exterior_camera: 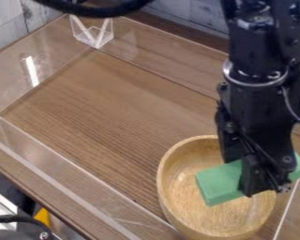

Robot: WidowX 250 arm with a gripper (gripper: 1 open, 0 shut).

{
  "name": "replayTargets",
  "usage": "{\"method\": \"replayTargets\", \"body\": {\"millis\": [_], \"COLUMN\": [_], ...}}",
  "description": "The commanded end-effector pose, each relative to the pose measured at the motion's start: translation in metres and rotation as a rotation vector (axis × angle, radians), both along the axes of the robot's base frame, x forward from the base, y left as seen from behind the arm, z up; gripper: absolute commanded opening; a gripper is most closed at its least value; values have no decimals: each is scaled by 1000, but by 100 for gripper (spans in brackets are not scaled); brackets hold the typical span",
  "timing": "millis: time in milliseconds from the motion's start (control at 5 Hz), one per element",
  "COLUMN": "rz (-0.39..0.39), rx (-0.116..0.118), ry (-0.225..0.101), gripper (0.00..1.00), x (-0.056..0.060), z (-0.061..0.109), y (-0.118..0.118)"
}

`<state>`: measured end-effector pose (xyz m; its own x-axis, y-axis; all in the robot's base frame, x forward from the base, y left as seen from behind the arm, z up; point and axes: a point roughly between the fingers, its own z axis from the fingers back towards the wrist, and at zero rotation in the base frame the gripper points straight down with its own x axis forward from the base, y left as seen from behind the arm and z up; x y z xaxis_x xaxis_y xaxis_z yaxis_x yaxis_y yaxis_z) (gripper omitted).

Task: Put the green block in the brown bowl

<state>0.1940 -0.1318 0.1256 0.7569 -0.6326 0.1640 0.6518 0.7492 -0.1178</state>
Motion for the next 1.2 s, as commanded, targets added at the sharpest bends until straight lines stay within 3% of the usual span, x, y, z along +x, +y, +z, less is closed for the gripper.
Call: {"method": "replayTargets", "body": {"millis": [0, 1000], "rz": [-8, 4], "rx": [-26, -41], "ry": [-39, -35], "gripper": [0, 0], "x": [3, 0], "z": [11, 11], "y": [-5, -7]}}
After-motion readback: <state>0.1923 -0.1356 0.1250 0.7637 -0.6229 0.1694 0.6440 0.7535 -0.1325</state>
